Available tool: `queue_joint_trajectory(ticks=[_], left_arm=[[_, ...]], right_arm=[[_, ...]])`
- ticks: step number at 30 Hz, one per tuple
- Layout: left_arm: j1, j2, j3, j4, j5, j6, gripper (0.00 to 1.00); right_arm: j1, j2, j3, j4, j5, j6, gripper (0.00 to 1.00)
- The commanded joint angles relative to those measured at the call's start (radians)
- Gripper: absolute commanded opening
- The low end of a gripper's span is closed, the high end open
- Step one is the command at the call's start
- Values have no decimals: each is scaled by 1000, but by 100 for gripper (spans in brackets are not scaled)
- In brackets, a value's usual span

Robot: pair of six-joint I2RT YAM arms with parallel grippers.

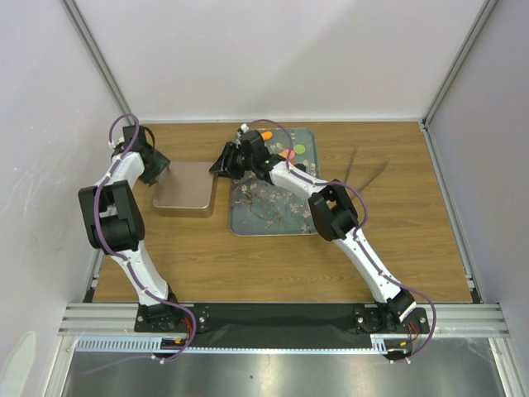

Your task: Pack the cookies

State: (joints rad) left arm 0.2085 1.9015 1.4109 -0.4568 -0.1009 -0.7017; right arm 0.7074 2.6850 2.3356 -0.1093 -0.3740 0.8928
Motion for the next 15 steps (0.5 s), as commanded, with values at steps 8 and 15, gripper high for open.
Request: queue_joint_trajectory(ticks=[8,15], left_arm=[[-4,-163,187,-98,-33,97,72],[-139,-424,-13,21,37,48,74]], right_arm=[[-45,-229,-60,39,15,-124,60],[-85,-589,-410,57,136,-261,71]])
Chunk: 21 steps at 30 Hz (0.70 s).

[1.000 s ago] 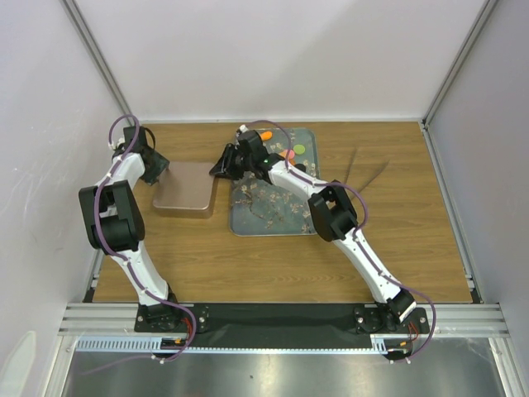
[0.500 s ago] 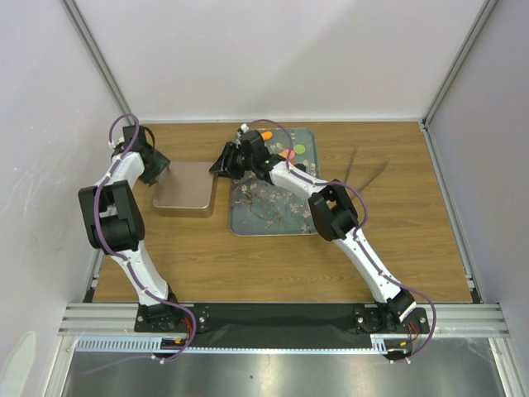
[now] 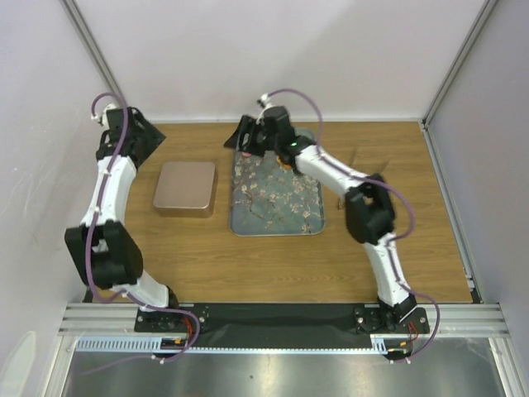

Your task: Pack the cookies

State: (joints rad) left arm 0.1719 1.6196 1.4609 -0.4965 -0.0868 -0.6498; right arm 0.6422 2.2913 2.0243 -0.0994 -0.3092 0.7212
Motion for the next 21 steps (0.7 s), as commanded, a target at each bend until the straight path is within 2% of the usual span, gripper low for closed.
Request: queue_joint_trajectory(ticks=[1,6,10,12,13,15,21], left_arm=[[-150,-171,-80,73,21,-2,74],[-282,-349,-212,107,27,6,74],[-432,-533,-254,98,-5,79,75],[-486,-570,-251,75,-2,151,77],[-541,-599,-249,37,-11,195,76],[-593,-630,-257,-2,-62,235,76],[-649,-763,-353,-73,-54,323,77]], right_arm=[[-29,-296,-149,62,90,-103,72],[-102,-600,-514,87,145,-157,77],[-151,-838,-695,40,185,-203,83],[-160,-973,-757,8,237,-242,87],[-162,-1013,-812,-20,280,-258,93],[-165,-1131,-857,-46,320,-288,99],[-167,-1317,-964,-170,481,-309,100]])
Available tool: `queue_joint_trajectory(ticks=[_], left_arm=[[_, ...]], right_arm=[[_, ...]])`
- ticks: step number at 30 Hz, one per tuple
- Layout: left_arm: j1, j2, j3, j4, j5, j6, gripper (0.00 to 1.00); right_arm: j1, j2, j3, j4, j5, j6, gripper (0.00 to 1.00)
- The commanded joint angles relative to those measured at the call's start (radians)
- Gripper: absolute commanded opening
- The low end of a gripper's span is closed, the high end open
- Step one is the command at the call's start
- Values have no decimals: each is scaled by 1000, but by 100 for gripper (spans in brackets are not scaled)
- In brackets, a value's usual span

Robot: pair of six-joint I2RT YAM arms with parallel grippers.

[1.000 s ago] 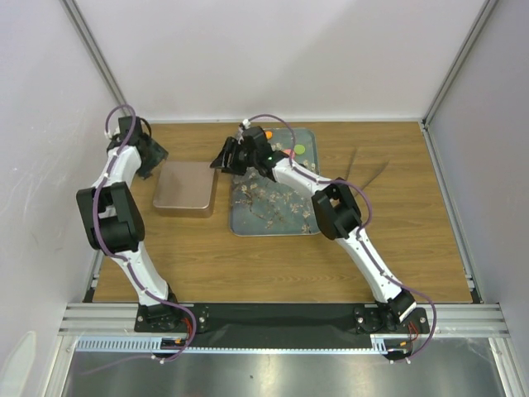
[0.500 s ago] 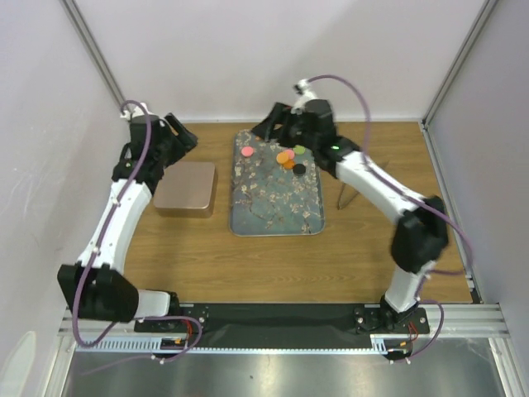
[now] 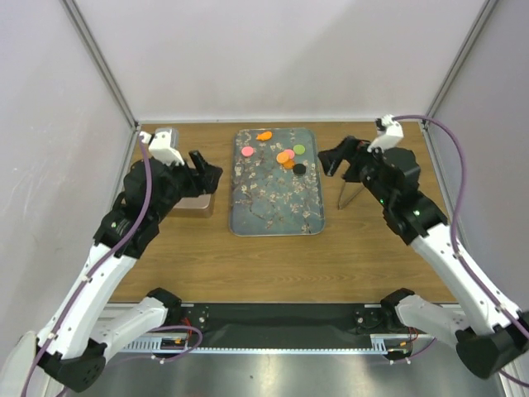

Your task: Pack the cookies

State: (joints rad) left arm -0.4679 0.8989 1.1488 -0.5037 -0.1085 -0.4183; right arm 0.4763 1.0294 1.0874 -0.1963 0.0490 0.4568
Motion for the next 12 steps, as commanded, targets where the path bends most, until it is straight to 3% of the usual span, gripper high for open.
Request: queue_joint_trajectory(ticks=[1,12], left_arm=[[-12,-61,-53,-76,-30,108,77],[-14,-144,-124,-78,-11,147,77]], right_arm=[[-2,-87,-37,-95,153,-46,100],[-10,-115,-87,-135,181,-17,100]])
